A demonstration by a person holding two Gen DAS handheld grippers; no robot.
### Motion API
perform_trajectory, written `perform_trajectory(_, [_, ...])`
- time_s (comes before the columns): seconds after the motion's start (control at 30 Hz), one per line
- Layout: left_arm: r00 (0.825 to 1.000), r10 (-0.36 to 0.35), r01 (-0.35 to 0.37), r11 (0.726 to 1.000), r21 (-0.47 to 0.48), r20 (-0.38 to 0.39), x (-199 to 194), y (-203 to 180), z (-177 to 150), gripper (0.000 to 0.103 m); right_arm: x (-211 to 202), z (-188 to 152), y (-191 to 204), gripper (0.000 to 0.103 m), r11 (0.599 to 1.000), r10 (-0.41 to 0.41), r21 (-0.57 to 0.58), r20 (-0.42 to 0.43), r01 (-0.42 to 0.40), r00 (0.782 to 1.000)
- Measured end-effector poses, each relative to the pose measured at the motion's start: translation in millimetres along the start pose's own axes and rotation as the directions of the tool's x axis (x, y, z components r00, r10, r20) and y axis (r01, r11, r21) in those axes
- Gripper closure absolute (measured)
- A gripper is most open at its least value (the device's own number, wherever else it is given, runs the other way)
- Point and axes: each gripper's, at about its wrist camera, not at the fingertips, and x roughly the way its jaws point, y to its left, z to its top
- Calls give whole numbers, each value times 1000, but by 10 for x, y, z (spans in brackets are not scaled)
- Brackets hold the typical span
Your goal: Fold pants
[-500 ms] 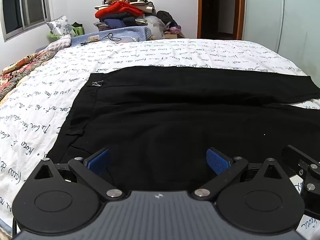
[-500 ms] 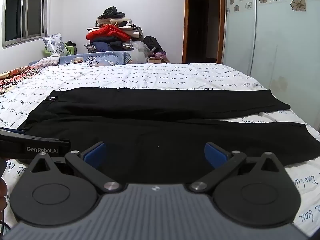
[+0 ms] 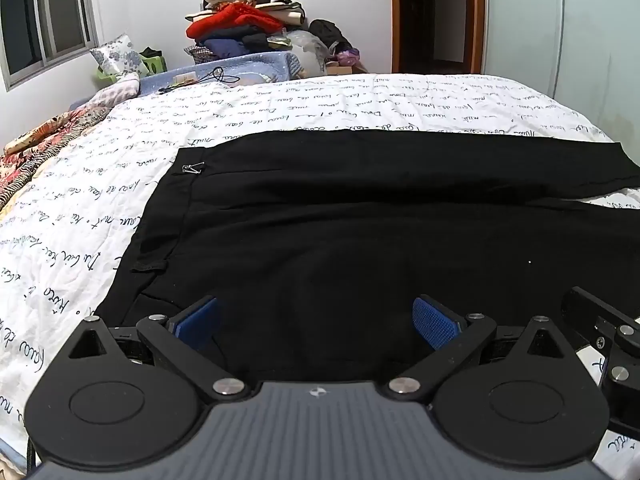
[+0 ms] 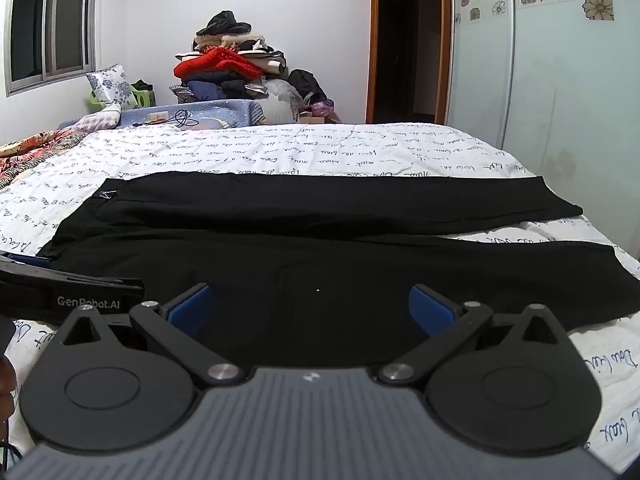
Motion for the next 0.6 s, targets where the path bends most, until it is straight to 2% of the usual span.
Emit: perform_trajectory(0.6, [1000, 6, -6, 1000, 13, -6, -3, -26, 22, 0, 37, 10, -54, 0, 1000, 5, -1, -6, -5, 1000])
